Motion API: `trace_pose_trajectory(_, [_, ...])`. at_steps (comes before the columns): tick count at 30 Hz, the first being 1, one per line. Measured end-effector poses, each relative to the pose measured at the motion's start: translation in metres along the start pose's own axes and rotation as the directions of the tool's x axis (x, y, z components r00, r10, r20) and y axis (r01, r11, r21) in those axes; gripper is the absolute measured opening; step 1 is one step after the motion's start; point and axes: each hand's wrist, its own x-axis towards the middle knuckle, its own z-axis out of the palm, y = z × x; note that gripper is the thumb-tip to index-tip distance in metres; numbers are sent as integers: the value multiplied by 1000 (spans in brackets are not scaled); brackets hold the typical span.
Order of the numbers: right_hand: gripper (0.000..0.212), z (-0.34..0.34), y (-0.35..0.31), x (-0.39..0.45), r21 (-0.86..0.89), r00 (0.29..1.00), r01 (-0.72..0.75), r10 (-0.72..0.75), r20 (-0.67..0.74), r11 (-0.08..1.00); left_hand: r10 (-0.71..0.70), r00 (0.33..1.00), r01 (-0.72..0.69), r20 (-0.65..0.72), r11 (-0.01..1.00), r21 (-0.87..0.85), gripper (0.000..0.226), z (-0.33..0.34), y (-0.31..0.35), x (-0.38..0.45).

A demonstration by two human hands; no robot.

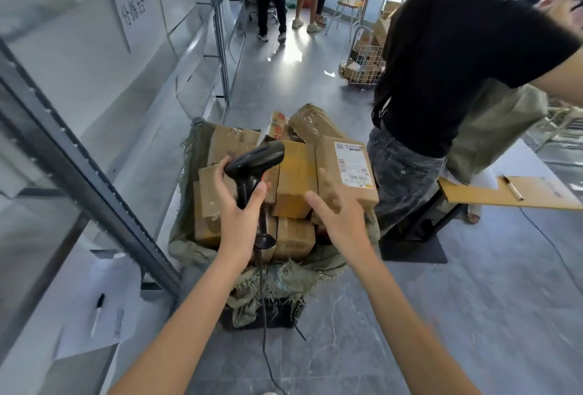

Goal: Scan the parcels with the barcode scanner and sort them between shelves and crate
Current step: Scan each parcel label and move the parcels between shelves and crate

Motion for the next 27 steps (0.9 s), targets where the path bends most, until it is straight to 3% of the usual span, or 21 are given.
trace_pose_trajectory(3, [49, 43, -25, -60, 186, 964, -29, -22, 266, 982, -16, 998, 11, -63, 997, -77, 68, -29, 16, -21])
trace_pose_trajectory(7, [37, 85, -53, -124, 366, 933, -108, -32, 357, 924, -18, 997, 7, -81, 992, -126, 66, -79, 35, -59])
trace_pose_trajectory(11, [38, 116, -75, -197, 523, 898, -218, -42, 439, 824, 14, 995, -33, -99, 982, -188, 60, -140, 50, -115])
trace_pose_trajectory(16, [45, 158, -97, -283, 515, 863, -233, -68, 501, 825, -43, 995, 26, -95, 985, -173, 49, -226, 63, -188])
trace_pose_trajectory(21, [43, 189, -122, -348, 551, 823, -219, -151, 547, 805, -57, 989, 39, -139, 992, -123, 57, -307, 89, -249])
trace_pose_trajectory(27, [45, 220, -130, -411, 530, 672, -246, -252, 697, 811, -40, 929, 36, -367, 999, -16, 66, -371, 110, -333])
